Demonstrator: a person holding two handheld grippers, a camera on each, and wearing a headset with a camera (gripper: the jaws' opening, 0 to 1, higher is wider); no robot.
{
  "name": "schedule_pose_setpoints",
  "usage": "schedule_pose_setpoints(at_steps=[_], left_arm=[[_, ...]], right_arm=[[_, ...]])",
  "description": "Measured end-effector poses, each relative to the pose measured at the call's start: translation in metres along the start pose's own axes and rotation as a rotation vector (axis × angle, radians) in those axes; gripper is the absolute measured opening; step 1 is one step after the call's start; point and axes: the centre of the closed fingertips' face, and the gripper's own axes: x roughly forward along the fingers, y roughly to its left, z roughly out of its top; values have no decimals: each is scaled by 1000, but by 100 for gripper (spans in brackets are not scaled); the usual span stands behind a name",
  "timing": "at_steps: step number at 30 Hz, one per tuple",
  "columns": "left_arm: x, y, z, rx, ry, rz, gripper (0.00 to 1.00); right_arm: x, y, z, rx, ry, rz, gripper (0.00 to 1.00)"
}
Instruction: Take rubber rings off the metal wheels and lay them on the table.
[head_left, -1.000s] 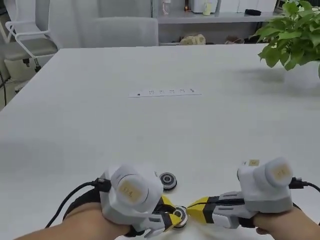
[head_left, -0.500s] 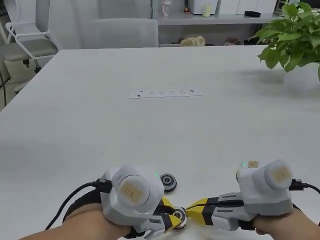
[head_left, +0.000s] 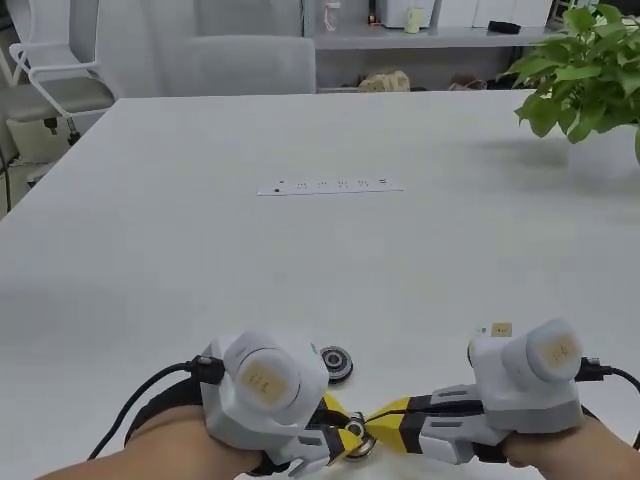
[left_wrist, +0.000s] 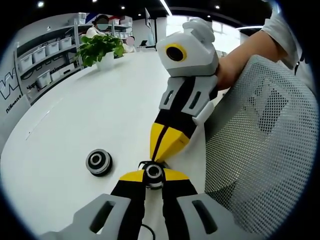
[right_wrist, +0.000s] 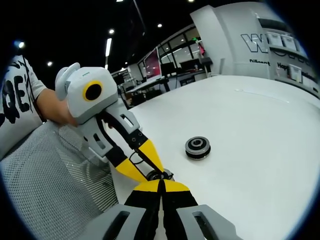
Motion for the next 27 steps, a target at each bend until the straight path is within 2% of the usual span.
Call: schedule_pose_setpoints(at_steps=[3,4,5,6,16,21,27], left_arm=[[0,0,0,-1,0,-1,6],[0,0,0,-1,-2,0,6],[0,0,0,1,-3,2,6],[0,0,0,-1,-2,1,6],[0,0,1,-3,-16,-1,6],[0,0,1,21,-32,-9,7],[0,0,2,49,-24,-14,7]], right_arm=[[2,7,1,-9,2,30,0],[4,15,5,-19,-20,76,0],[3,8,8,-17,-33,30,0],[3,12,3,-19,-3,57,0],[5,6,1,-9,-4,47,0],[4,4,0,-19,3,39,0],[2,2,1,-8,-2,33,0]])
